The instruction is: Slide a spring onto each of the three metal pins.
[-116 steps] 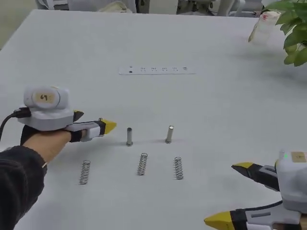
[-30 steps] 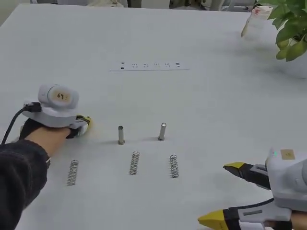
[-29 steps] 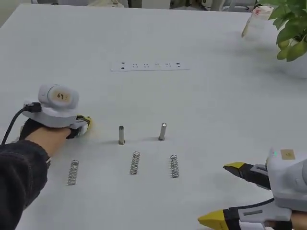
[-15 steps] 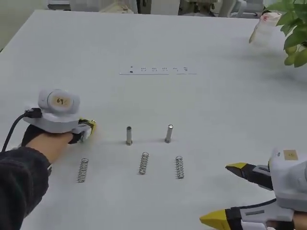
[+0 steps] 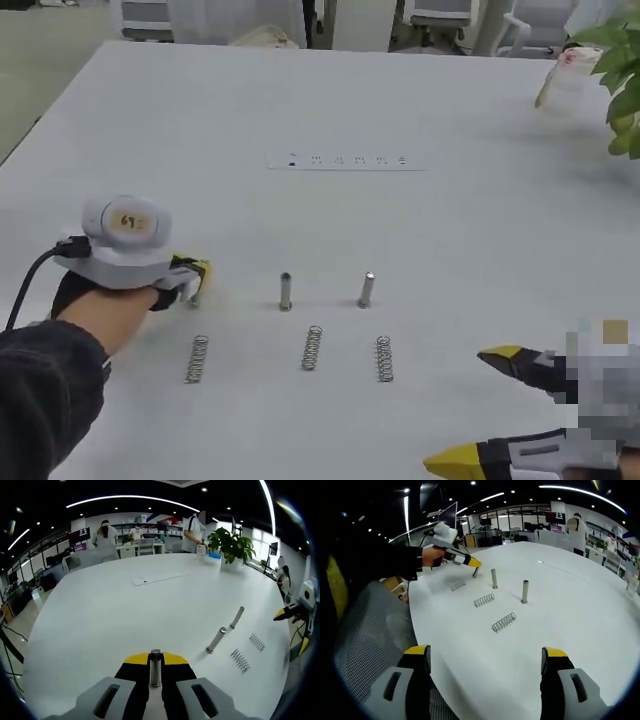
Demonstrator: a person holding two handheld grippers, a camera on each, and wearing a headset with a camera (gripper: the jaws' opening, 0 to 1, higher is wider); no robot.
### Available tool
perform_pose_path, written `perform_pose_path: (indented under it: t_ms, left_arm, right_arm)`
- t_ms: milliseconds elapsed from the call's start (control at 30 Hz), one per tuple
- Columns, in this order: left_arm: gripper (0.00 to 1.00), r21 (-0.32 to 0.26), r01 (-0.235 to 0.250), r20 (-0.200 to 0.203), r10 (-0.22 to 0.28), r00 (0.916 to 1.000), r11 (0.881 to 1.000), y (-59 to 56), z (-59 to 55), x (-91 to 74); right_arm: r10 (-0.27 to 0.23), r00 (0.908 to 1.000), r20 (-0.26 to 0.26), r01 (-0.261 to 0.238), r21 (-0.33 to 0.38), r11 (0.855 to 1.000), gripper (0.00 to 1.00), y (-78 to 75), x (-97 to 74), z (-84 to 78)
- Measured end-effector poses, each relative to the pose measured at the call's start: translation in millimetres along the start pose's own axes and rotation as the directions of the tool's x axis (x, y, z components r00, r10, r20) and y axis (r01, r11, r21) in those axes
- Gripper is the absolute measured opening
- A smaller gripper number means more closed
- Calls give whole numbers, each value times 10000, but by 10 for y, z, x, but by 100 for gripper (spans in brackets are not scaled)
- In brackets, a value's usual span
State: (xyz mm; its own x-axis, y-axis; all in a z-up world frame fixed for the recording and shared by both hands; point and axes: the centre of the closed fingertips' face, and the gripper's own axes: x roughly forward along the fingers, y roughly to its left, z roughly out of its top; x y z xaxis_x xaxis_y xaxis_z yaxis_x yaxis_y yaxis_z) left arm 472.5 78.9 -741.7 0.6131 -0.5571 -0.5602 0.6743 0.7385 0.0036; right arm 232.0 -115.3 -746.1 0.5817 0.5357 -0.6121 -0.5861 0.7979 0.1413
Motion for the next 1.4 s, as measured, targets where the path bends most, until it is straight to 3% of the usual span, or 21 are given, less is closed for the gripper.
perform_pose_path:
  t_ms: [767, 1400]
  left_arm:
    - [0, -276, 78, 175, -73, 9998, 9996, -147, -120, -241]
    - [0, -146, 83, 306, -78, 9995, 9999, -229, -166, -314]
  right_arm:
    - [127, 9999, -41, -129, -435, 9990, 90, 75, 1, 79]
    - [198, 9998, 34, -196, -524, 9984, 90, 93, 0, 97]
